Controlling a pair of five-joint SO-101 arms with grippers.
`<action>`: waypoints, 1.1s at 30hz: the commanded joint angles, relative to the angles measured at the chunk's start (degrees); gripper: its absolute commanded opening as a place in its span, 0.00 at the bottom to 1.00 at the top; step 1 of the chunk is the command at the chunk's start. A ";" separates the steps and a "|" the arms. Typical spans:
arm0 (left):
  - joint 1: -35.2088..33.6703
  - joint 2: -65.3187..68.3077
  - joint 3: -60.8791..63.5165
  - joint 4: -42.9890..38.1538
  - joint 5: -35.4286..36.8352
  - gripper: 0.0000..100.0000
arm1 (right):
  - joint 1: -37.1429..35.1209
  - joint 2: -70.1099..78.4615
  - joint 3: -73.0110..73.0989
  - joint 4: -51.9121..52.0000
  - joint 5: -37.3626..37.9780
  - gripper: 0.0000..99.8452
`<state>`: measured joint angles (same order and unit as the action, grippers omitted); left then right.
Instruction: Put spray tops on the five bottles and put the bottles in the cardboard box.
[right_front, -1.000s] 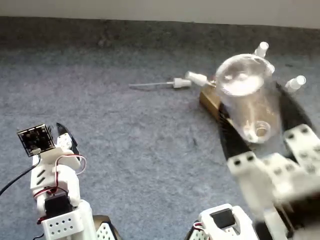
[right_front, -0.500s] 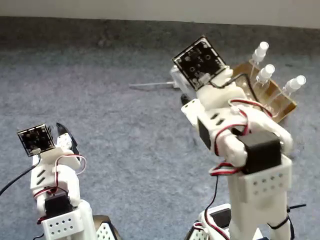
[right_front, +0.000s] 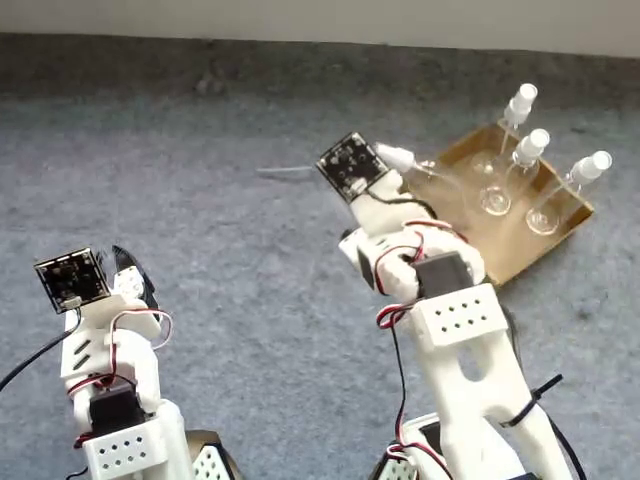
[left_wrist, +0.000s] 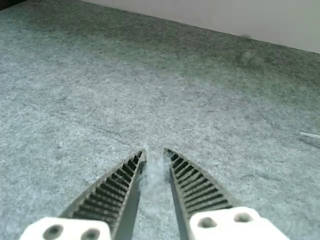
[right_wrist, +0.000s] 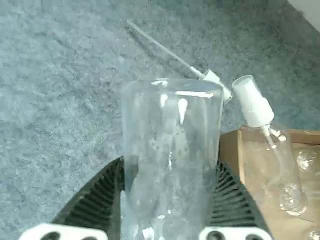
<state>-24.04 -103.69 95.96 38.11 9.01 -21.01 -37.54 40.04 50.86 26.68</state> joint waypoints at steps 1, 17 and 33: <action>0.75 -0.31 1.19 -0.97 0.26 0.01 | 0.13 -0.48 4.00 -6.20 -0.09 0.09; 1.89 -0.22 1.19 -0.97 0.26 0.01 | -5.85 -0.22 21.49 -22.99 -0.35 0.10; 1.89 -0.22 1.19 -0.97 0.26 0.01 | -6.11 17.10 17.98 -22.99 -0.09 0.22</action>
<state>-24.04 -103.69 95.96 38.11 9.01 -26.81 -20.40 60.79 28.88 26.68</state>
